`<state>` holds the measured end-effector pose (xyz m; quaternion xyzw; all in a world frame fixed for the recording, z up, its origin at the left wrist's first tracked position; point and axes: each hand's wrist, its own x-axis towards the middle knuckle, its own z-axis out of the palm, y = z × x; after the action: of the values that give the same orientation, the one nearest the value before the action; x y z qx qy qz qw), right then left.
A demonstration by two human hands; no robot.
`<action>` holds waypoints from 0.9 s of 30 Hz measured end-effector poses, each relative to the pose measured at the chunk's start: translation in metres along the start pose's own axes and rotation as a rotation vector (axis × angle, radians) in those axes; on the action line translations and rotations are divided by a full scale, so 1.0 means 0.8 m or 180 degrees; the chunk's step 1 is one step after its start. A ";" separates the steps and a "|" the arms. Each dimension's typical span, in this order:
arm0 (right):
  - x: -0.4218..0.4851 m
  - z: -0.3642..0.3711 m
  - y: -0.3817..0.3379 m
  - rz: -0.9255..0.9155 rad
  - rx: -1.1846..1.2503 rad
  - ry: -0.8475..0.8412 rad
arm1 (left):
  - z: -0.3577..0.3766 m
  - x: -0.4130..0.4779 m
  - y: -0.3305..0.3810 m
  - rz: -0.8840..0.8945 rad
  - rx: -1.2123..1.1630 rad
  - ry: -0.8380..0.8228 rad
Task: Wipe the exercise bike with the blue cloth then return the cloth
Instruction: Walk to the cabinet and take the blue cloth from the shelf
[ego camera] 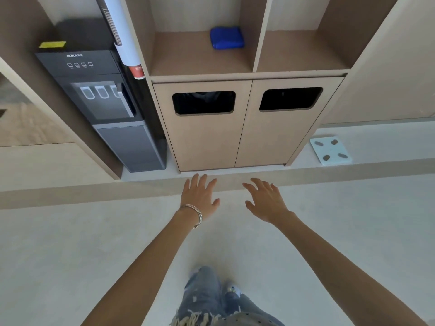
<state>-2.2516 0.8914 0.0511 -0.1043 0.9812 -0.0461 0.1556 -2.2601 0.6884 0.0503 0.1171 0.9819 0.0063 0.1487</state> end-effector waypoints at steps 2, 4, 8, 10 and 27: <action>0.031 -0.006 0.003 -0.0029 -0.0014 -0.0030 | -0.008 0.029 -0.012 -0.0015 -0.0003 0.0008; 0.063 -0.014 0.005 -0.0049 -0.0044 0.0008 | -0.015 0.059 -0.022 0.0007 0.0027 0.0021; 0.128 -0.039 0.009 0.0011 -0.0058 0.0134 | -0.034 0.129 -0.050 0.0073 0.0113 0.0070; 0.162 -0.057 0.011 0.0047 -0.0084 0.0160 | -0.054 0.165 -0.069 0.0094 0.0144 0.0178; 0.388 -0.152 0.006 0.0050 -0.0136 0.0330 | -0.148 0.362 -0.155 0.0233 0.0193 0.0470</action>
<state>-2.5794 0.8354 0.0740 -0.0974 0.9895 -0.0292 0.1027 -2.5919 0.6381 0.0731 0.1566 0.9850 -0.0093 0.0720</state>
